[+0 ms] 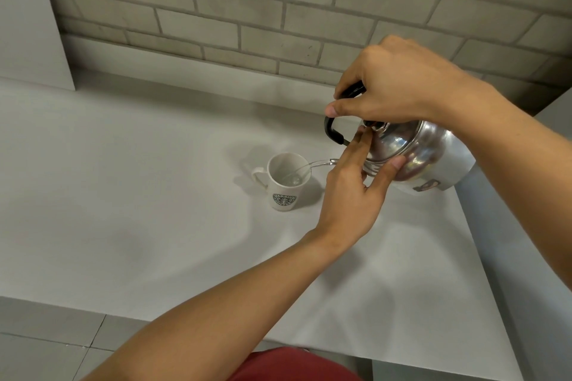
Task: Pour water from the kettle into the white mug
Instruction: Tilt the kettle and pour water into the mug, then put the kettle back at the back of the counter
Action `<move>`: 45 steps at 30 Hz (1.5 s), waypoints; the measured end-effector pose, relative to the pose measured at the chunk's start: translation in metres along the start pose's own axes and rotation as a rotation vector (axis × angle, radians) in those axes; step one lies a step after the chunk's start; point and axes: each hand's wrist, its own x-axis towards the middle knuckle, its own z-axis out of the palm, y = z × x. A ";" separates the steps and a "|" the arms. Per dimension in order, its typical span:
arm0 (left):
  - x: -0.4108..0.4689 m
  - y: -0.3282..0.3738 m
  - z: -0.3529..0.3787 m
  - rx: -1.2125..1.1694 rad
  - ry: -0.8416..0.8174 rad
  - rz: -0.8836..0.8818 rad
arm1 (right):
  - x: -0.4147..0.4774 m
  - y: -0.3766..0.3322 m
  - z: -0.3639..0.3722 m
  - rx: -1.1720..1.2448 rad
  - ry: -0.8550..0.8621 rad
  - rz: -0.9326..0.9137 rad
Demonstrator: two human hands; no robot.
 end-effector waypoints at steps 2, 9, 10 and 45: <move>0.000 0.000 0.000 0.001 -0.004 0.005 | 0.000 0.002 0.002 0.007 0.009 -0.005; -0.002 -0.001 -0.009 0.095 -0.052 -0.003 | -0.002 0.013 0.015 0.067 0.070 -0.007; -0.003 -0.002 -0.011 0.120 -0.072 -0.002 | -0.004 0.016 0.019 0.082 0.090 -0.007; 0.019 0.000 -0.008 0.561 -0.246 0.034 | -0.131 0.088 0.135 1.009 0.594 0.353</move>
